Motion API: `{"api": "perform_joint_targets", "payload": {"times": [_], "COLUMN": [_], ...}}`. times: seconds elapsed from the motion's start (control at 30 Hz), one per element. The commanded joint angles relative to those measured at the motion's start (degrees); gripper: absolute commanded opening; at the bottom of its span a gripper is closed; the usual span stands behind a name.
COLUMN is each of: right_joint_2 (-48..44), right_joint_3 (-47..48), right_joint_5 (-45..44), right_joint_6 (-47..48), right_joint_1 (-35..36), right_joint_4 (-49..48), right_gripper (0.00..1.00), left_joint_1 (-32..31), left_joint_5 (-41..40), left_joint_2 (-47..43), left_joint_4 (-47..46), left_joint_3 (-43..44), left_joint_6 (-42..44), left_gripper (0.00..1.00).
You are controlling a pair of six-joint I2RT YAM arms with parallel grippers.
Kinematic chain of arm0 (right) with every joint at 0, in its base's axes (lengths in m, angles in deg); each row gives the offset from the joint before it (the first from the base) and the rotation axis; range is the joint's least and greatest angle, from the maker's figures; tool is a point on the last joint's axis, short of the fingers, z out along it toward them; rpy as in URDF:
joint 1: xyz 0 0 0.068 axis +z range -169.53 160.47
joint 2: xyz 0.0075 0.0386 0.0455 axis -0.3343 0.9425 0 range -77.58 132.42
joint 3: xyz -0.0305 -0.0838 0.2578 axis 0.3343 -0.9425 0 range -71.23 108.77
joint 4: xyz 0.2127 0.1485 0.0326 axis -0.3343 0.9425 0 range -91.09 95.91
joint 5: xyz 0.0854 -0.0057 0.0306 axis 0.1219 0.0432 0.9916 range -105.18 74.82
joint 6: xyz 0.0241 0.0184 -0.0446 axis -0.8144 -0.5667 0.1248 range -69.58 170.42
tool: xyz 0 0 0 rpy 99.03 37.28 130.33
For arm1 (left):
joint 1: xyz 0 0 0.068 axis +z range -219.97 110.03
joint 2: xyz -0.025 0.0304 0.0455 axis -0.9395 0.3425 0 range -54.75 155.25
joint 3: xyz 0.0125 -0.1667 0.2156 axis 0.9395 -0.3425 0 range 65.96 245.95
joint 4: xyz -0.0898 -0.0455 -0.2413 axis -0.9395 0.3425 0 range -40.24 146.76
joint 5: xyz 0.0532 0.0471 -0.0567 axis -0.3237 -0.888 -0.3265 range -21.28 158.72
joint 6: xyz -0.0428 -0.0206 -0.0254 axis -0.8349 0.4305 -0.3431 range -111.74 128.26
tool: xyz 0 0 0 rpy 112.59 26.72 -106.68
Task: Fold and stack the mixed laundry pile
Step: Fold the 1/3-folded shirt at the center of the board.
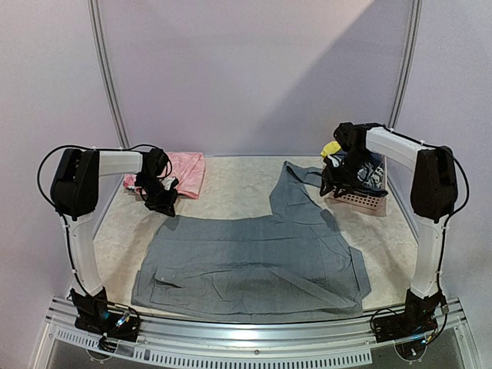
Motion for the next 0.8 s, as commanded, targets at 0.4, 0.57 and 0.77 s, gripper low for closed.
{"api": "perform_joint_targets", "payload": {"times": [0.4,0.57,0.77], "right_joint_2": [15.7,20.8,23.6], "right_joint_3": [16.0,20.9,22.7], "right_joint_5": [-1.4,-5.2,-6.0], "right_joint_6": [2.0,3.5,3.5], "right_joint_1": [1.2,2.1,2.7], "right_joint_4": [-3.5,-3.8,-5.7], "right_gripper": [0.55,0.52,0.44], "left_joint_1": [-0.5,-0.5,-0.5], "left_joint_5": [0.0,0.1,0.2], "left_joint_2": [-1.0,-0.5,-0.1], "left_joint_4": [0.3,1.1,1.8], "left_joint_3": [0.2,1.0,1.1], "left_joint_6": [0.2,0.2,0.1], "left_gripper": [0.00,0.00,0.00]}}
